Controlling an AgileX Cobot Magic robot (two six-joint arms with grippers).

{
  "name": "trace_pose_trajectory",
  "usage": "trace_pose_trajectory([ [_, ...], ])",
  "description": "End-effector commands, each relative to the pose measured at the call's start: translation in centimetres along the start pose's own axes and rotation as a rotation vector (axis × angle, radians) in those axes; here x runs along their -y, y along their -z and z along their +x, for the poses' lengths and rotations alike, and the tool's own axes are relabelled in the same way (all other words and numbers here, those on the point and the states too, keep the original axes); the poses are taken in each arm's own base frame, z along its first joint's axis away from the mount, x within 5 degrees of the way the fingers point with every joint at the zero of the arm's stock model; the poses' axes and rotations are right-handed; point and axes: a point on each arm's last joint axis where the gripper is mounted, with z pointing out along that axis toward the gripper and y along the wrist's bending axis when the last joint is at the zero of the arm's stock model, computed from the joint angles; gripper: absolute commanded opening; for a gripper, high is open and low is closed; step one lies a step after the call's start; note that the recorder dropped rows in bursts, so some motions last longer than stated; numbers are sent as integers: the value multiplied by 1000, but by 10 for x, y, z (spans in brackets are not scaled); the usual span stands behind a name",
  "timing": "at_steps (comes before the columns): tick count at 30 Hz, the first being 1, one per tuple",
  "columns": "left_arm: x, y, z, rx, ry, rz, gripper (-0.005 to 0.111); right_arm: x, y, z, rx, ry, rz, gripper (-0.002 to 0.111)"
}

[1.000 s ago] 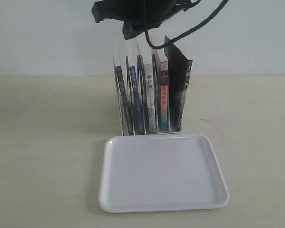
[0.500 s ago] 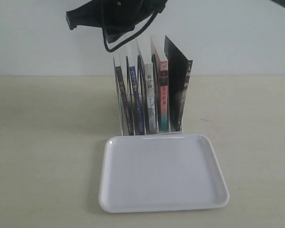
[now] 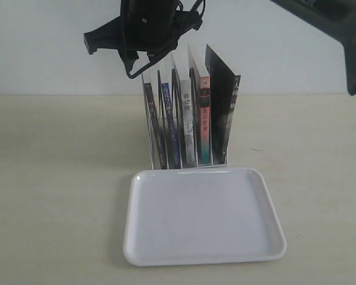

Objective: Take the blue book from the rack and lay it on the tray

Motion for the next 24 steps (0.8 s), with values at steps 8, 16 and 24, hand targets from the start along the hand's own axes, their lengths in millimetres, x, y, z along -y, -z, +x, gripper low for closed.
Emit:
trace_pose_trajectory([
  [8, 0, 0, 0, 12, -4, 4, 4, -1, -20, 5, -45, -29, 20, 44],
  [16, 0, 0, 0, 12, -4, 4, 4, 0, -35, 12, -90, -60, 48, 44],
  [24, 0, 0, 0, 12, -4, 4, 4, 1, -55, 18, -122, -78, 89, 28],
])
